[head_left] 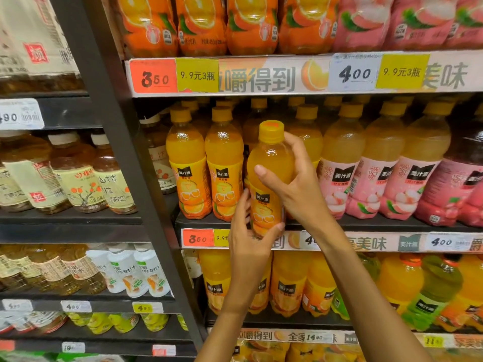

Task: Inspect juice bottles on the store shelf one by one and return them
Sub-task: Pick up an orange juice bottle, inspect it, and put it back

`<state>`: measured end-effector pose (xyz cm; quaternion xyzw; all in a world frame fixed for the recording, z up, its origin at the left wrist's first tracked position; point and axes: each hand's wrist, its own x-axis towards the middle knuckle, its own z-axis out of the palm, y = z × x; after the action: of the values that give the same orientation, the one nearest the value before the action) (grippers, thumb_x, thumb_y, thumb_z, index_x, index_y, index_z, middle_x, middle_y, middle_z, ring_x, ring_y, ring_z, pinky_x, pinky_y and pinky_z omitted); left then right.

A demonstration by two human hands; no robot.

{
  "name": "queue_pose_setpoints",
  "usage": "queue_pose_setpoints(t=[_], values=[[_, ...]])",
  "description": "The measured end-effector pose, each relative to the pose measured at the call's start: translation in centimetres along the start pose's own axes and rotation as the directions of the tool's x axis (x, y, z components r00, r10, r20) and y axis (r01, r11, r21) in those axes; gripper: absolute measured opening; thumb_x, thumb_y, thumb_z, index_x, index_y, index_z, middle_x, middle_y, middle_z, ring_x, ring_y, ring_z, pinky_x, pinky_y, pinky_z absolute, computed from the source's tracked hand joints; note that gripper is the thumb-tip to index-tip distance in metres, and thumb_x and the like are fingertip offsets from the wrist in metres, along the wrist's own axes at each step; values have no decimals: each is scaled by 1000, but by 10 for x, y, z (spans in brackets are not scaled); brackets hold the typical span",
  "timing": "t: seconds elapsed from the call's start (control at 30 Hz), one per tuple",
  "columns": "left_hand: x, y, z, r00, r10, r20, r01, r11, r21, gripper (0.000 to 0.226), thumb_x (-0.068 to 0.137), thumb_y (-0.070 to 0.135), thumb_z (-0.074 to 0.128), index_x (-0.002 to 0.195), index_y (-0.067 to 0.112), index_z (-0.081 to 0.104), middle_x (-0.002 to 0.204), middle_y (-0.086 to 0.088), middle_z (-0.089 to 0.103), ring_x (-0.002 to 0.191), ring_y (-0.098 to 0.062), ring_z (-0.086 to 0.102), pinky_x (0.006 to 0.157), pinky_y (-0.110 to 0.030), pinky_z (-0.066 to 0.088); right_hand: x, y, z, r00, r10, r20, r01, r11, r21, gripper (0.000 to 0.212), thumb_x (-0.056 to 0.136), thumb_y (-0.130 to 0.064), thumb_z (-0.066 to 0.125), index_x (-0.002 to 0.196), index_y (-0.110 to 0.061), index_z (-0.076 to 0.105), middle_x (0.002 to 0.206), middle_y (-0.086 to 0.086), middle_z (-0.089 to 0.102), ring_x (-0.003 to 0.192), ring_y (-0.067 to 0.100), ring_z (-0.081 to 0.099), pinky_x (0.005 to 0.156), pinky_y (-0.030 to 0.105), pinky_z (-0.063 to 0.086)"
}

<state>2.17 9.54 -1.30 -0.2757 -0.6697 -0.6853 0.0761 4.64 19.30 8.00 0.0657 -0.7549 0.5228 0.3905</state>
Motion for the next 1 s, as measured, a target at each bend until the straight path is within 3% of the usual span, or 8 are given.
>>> queue_pose_setpoints(t=[0.2,0.3,0.43,0.57,0.67,0.83,0.93,1.0], values=[[3,1,11,987,5,-161,3,999,44,58,70,24,83,115,31,48,112,11,58,106,-2,55,82,-15,47,-3,0,-2,978,-127,-164,87,970,-228,60,81,-38,70,128,-12,46,124,1,46,116,5,47,96,16,41],[3,0,16,981,9,-192,12,994,107,59,69,31,83,117,25,49,112,7,58,106,-9,56,84,-33,53,-4,-2,-7,976,-159,-146,97,928,-361,58,82,-32,72,130,-6,51,125,1,47,118,7,45,96,15,39],[5,-1,20,964,124,-237,-68,970,234,59,71,29,81,119,17,51,119,4,54,112,-11,52,86,-35,52,-6,-1,-12,980,-175,-96,105,860,-500,65,81,-25,76,138,-6,49,131,6,52,123,14,39,104,18,32],[8,-3,23,946,198,-256,-104,935,339,64,72,29,80,125,11,50,122,-4,52,115,-17,49,88,-38,50,-6,4,-11,981,-152,-123,68,857,-511,75,79,-28,78,143,-13,41,129,-7,49,114,7,30,99,7,25],[10,-3,27,941,192,-278,-92,938,335,68,73,28,79,130,12,46,122,-7,52,115,-22,50,91,-41,49,-1,7,-6,972,-148,-182,40,870,-492,72,78,-30,78,140,-14,45,120,-19,46,111,11,38,93,16,37],[18,-11,27,922,271,-278,-123,883,452,64,77,28,75,131,9,48,124,-9,52,115,-21,48,95,-29,42,4,11,1,944,-281,-174,88,722,-687,62,80,-39,74,130,-8,56,126,7,61,104,17,41,85,40,47],[20,-13,30,911,296,-287,-120,857,501,63,77,27,75,130,6,48,121,-11,52,113,-21,47,93,-22,36,4,15,3,929,-329,-171,92,652,-753,61,82,-42,71,130,-8,57,125,6,63,100,18,40,80,41,45],[21,-13,33,909,300,-288,-115,847,520,62,77,27,73,130,3,49,120,-13,51,113,-22,50,89,-27,44,5,18,3,927,-335,-166,83,617,-783,59,83,-45,69,129,-9,58,125,4,64,98,19,43,78,38,40]])
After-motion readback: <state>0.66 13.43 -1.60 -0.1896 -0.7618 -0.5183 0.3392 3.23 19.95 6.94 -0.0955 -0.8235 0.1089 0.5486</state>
